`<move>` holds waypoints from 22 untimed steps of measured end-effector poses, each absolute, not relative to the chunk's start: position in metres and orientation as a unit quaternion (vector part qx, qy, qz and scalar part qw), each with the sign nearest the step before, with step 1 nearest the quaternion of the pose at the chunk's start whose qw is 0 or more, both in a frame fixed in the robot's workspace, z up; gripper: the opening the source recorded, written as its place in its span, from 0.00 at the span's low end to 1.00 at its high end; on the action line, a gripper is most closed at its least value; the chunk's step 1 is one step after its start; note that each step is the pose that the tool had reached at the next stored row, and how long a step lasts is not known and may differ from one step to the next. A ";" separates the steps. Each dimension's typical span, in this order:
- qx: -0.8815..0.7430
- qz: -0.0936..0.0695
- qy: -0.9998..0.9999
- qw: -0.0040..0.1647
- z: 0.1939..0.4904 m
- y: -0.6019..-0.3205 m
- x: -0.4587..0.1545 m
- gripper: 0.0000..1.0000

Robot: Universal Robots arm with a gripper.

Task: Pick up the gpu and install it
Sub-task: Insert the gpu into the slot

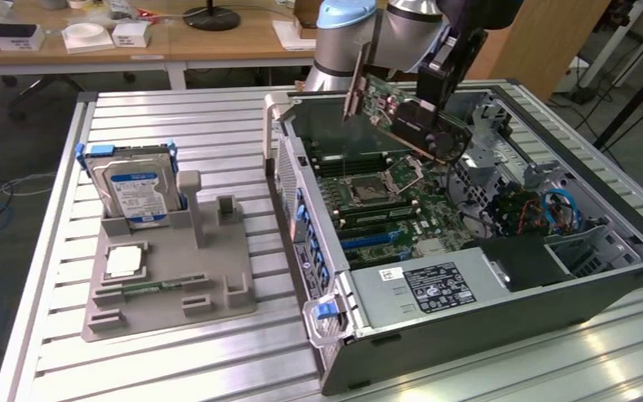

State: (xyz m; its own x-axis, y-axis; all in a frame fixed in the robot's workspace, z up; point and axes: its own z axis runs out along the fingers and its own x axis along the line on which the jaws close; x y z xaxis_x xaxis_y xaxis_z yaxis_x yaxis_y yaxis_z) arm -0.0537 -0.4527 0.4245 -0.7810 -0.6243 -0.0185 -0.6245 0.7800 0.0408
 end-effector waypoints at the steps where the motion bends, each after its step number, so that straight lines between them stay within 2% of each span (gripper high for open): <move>1: -0.335 0.022 0.942 0.002 0.424 -0.453 -0.054 0.26; 22: -0.366 0.022 0.930 0.001 0.424 -0.453 -0.054 0.26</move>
